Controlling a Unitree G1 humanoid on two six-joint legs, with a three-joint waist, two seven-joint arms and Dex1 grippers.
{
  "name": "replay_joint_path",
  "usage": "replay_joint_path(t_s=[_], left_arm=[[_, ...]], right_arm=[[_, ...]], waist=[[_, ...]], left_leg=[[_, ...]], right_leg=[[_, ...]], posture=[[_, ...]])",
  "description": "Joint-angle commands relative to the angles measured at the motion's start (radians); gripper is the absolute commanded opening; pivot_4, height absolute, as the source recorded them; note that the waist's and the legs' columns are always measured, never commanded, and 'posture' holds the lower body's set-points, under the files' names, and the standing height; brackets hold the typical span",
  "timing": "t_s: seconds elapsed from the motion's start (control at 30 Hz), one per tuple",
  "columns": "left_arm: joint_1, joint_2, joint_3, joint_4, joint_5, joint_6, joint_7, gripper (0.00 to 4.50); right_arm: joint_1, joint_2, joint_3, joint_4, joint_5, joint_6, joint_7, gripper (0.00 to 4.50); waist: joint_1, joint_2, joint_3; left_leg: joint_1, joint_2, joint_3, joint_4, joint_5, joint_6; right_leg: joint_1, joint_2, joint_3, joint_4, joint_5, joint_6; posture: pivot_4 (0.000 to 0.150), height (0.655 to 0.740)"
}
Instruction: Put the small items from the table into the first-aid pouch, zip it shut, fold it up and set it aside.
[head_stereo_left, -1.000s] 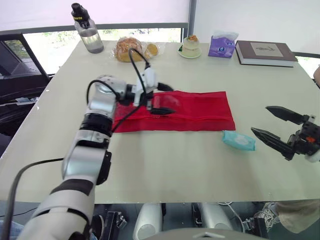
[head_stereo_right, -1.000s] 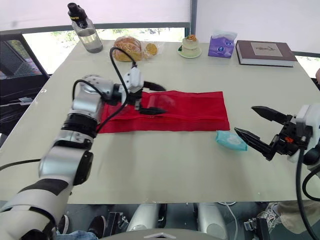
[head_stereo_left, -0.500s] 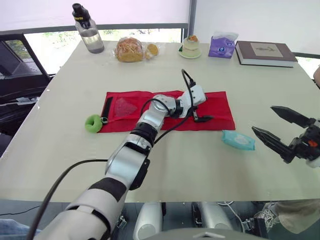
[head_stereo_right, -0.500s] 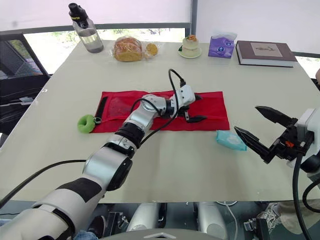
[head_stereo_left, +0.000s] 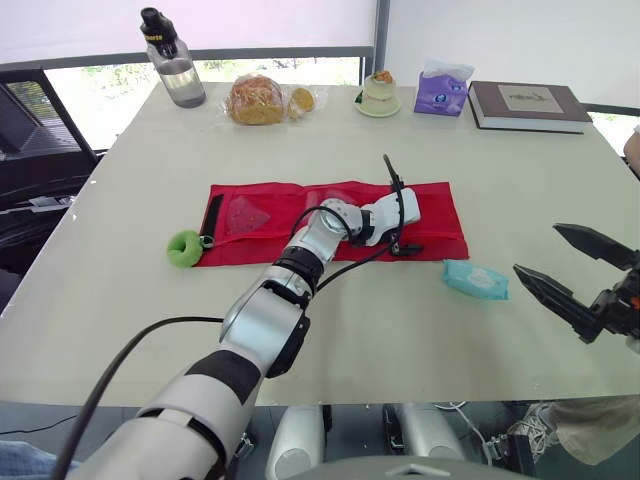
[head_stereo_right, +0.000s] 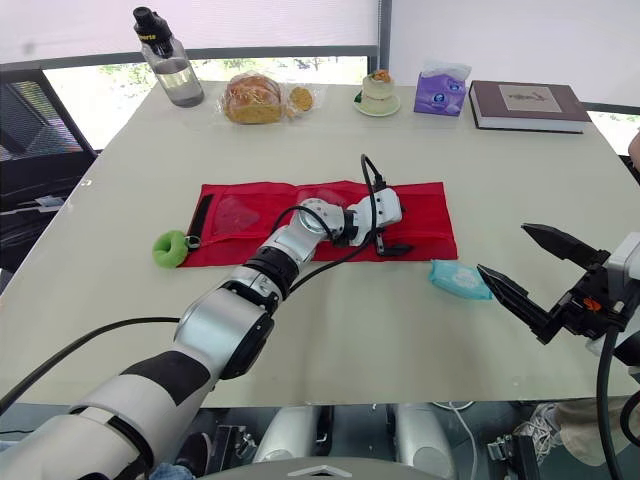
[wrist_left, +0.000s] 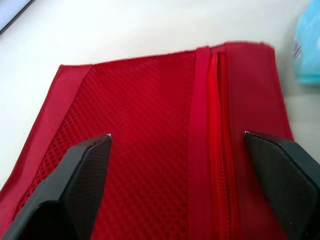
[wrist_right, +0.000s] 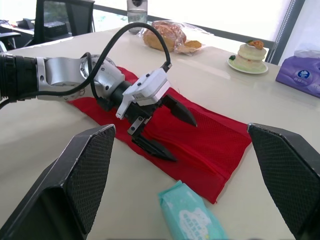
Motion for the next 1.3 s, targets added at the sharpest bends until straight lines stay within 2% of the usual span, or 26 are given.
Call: replay_joint_path(t_s=[0.03,0.1,0.27,0.3,0.33,0.37,0.57,0.7,0.83,1.03,1.3], left_arm=[[-0.032,-0.001,0.003,0.005,0.01,-0.018,0.03,4.24],[-0.034,-0.006,0.015,0.01,0.0,-0.01,0.04,3.68],[-0.036,-0.013,0.023,0.01,-0.004,-0.002,0.065,1.31],[-0.035,-0.014,0.023,0.01,-0.004,-0.002,0.065,0.65],[-0.035,-0.014,0.023,0.009,-0.004,-0.003,0.064,0.24],[-0.035,-0.014,0.023,0.008,-0.004,-0.003,0.062,0.07],[-0.031,-0.013,0.029,-0.005,-0.015,-0.016,0.049,0.07],[-0.027,-0.026,0.044,-0.02,-0.043,-0.01,0.013,0.07],[-0.024,-0.047,0.05,-0.026,-0.052,-0.002,-0.015,0.07],[-0.025,-0.053,0.055,-0.03,-0.051,0.008,-0.018,0.07],[-0.011,-0.047,0.057,-0.07,-0.055,0.022,-0.033,0.07]], right_arm=[[0.006,-0.009,-0.043,-0.019,0.002,-0.027,0.006,4.5],[0.011,-0.011,-0.045,-0.018,0.001,-0.029,0.01,4.5],[0.012,-0.016,-0.044,-0.012,0.0,-0.032,0.016,4.5],[0.01,-0.019,-0.042,-0.01,-0.001,-0.033,0.017,4.5],[0.009,-0.021,-0.04,-0.007,-0.002,-0.034,0.018,4.5],[0.008,-0.023,-0.038,-0.004,-0.009,-0.035,0.017,4.5],[0.047,-0.025,-0.03,0.014,-0.096,-0.033,0.022,4.5],[0.073,-0.04,0.014,0.077,-0.216,-0.082,0.08,4.5],[-0.02,-0.106,0.182,0.312,-0.39,-0.245,0.239,4.5],[-0.21,-0.163,0.322,0.539,-0.432,-0.3,0.39,4.5],[-0.428,-0.13,0.543,0.751,-0.538,-0.358,0.483,4.5]], waist=[[0.0,0.0,0.0],[0.0,0.0,0.0],[0.0,0.0,0.0],[0.0,0.0,0.0],[0.0,0.0,0.0],[0.0,0.0,0.0],[0.001,0.0,0.0],[0.001,0.0,0.0],[-0.003,0.0,0.0],[-0.002,0.0,0.0],[0.001,0.0,0.0]], left_leg=[[0.0,0.0,0.0,0.0,0.0,0.0],[0.0,0.0,0.0,0.0,0.0,0.0],[0.0,0.0,0.0,0.0,0.0,0.0],[0.0,0.0,0.0,0.0,0.0,0.0],[0.0,0.0,0.0,0.0,0.0,0.0],[0.0,0.0,0.0,0.0,0.0,0.0],[0.0,0.0,0.0,0.0,0.0,0.0],[0.0,0.0,0.0,0.0,0.0,0.0],[0.001,0.0,0.001,0.001,0.0,0.0],[0.0,0.0,0.002,0.001,0.0,0.0],[0.0,-0.001,0.001,0.001,0.0,0.0]], right_leg=[[0.0,0.0,0.0,0.0,0.0,0.0],[0.0,0.0,0.0,0.0,0.0,0.0],[0.0,0.0,0.0,0.0,0.0,0.0],[0.0,0.0,0.0,0.0,0.0,0.0],[0.0,0.0,0.0,0.0,0.0,0.0],[0.0,0.0,0.0,0.0,0.0,0.0],[0.0,0.0,0.0,0.0,0.0,0.0],[0.0,0.0,0.0,0.0,0.0,0.0],[0.0,0.0,0.001,0.0,0.0,0.0],[0.0,0.001,0.003,0.001,0.0,0.0],[0.0,0.001,0.002,0.0,0.0,-0.001]], posture=[[0.15,0.74],[0.15,0.74],[0.15,0.74],[0.15,0.74],[0.15,0.74],[0.15,0.74],[0.15,0.74],[0.15,0.74],[0.15,0.74],[0.15,0.74],[0.15,0.74]])
